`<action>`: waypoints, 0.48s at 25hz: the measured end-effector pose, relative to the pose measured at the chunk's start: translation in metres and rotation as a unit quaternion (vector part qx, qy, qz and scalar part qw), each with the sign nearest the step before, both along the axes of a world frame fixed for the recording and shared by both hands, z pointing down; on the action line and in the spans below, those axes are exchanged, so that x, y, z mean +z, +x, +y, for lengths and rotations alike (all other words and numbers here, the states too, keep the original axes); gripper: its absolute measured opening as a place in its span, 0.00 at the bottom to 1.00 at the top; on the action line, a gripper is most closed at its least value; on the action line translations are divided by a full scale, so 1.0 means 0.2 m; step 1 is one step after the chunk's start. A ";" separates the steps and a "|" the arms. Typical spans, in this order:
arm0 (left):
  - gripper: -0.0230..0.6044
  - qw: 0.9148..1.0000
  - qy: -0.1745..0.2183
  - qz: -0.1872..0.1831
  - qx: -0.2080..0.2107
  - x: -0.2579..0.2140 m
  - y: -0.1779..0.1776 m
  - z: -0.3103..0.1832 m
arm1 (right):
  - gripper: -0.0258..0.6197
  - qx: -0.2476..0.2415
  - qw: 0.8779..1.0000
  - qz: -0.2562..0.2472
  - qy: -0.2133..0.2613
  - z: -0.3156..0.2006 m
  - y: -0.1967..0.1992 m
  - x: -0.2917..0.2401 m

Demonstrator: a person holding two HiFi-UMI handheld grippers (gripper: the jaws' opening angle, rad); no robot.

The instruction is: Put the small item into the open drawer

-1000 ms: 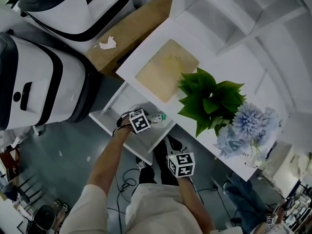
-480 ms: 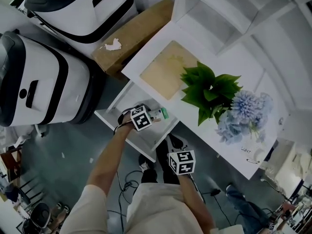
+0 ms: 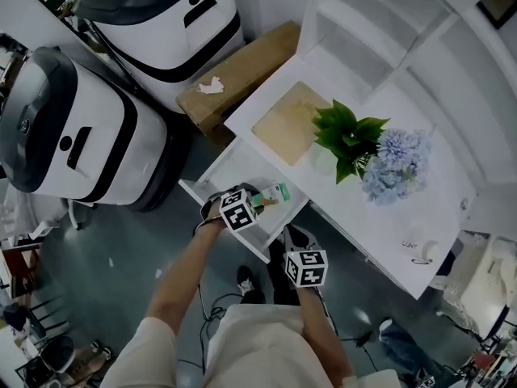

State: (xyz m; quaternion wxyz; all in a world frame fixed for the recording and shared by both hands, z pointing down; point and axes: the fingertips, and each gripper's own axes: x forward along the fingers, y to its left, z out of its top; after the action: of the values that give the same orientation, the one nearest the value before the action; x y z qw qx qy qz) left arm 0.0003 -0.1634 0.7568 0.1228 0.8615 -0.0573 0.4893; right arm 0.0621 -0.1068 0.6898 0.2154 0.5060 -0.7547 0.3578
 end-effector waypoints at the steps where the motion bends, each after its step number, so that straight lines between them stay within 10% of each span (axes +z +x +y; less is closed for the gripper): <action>1: 0.32 1.000 0.007 0.006 -0.005 -0.05 -0.01 0.02 | 0.08 0.001 1.000 0.000 0.003 0.01 -0.01 -0.01; 12: 0.32 0.994 0.020 0.063 -0.086 -0.34 -0.16 0.27 | 0.08 -0.014 1.000 0.015 0.021 0.13 -0.06 -0.11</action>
State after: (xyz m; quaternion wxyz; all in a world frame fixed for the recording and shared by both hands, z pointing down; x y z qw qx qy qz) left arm -0.0309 -0.1103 0.6890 0.1508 0.8849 -0.1328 0.4203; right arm 0.0497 -0.0801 0.6681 0.2215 0.5052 -0.7654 0.3313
